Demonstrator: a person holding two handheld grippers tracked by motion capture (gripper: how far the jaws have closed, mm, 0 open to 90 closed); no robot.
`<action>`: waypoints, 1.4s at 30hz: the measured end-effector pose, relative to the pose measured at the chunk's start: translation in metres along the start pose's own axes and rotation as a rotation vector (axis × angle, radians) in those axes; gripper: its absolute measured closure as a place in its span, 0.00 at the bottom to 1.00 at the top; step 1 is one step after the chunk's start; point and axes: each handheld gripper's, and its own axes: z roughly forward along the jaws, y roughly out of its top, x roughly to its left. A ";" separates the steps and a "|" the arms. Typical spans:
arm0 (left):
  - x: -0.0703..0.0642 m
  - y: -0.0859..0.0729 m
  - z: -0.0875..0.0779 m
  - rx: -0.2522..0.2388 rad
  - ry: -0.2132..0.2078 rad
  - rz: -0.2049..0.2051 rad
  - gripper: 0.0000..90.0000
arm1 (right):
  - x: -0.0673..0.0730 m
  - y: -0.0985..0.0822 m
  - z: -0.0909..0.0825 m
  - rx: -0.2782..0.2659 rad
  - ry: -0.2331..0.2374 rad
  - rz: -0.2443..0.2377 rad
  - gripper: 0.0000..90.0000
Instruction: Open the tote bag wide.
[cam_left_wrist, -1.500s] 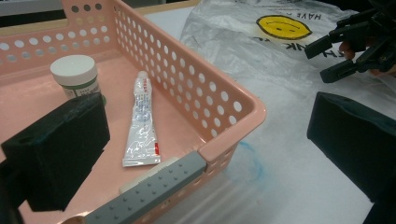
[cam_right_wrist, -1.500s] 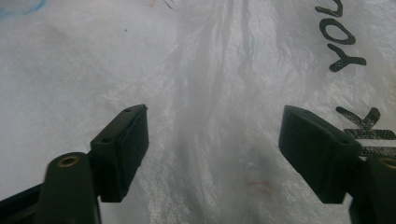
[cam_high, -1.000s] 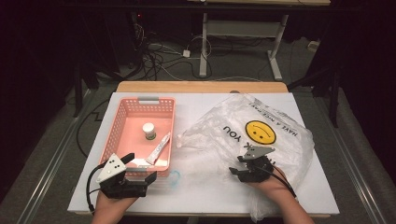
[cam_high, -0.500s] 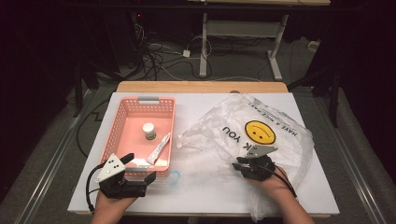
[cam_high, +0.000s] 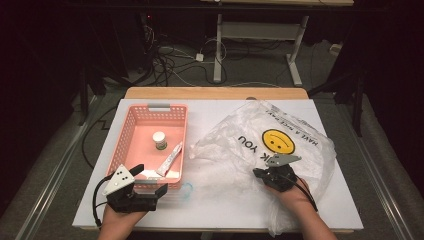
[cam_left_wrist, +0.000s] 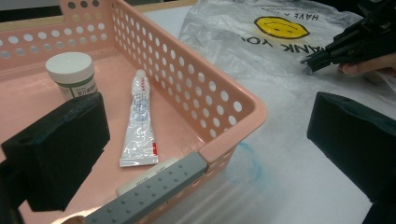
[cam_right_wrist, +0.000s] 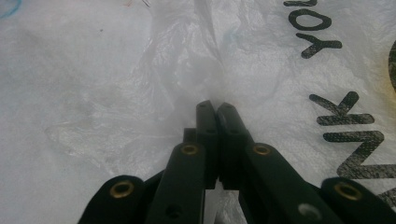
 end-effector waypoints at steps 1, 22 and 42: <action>0.000 0.000 0.000 0.000 0.000 0.001 0.00 | 0.000 0.000 0.000 -0.004 -0.001 0.002 1.00; -0.002 0.001 0.001 -0.007 -0.006 0.006 0.00 | -0.012 0.009 -0.033 -0.233 -0.072 0.083 1.00; 0.001 0.003 0.004 -0.018 -0.016 -0.005 0.00 | -0.019 0.037 -0.055 -0.383 -0.124 0.113 1.00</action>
